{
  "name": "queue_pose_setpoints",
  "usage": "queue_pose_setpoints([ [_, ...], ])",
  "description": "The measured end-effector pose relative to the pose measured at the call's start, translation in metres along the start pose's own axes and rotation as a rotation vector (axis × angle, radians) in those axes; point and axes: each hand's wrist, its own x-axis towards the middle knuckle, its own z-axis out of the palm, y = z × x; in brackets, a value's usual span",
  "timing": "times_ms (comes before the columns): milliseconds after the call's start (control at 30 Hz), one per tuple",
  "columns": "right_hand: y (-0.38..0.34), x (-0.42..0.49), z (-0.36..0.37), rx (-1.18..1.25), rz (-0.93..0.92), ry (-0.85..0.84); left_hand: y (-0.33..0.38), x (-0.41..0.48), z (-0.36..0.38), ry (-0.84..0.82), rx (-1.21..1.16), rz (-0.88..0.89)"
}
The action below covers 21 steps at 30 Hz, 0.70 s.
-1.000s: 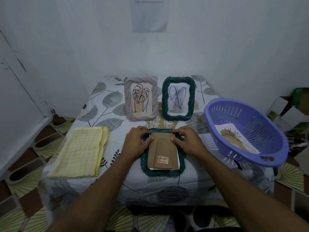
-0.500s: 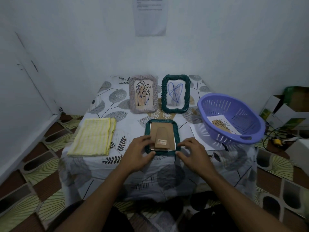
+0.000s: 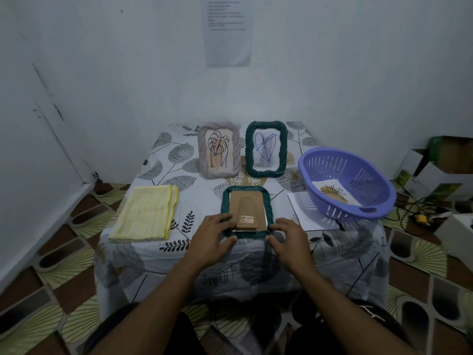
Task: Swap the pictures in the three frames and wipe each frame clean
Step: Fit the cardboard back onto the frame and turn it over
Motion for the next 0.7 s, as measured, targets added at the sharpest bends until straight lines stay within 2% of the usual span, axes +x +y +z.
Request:
queue_pose_setpoints([
  [167,0.0026,0.0000,0.0042,0.021,0.045,-0.061,-0.0031,0.0004,0.0013,0.000,-0.051,-0.010],
  [300,0.0002,0.0000,0.0038,0.038,0.045,-0.034,-0.0048,-0.0009,0.0013,0.016,-0.109,-0.050],
  [400,0.0014,-0.0007,0.0018,0.054,-0.003,0.004,-0.0062,-0.0018,0.0006,0.095,-0.138,-0.090],
  [567,-0.0002,-0.0002,0.0002,0.025,0.008,-0.008,-0.0078,-0.0007,0.0000,0.130,-0.097,-0.107],
  [700,-0.0021,0.0006,0.0011,0.015,0.005,0.003,-0.0080,0.0017,0.0024,0.158,-0.155,-0.133],
])
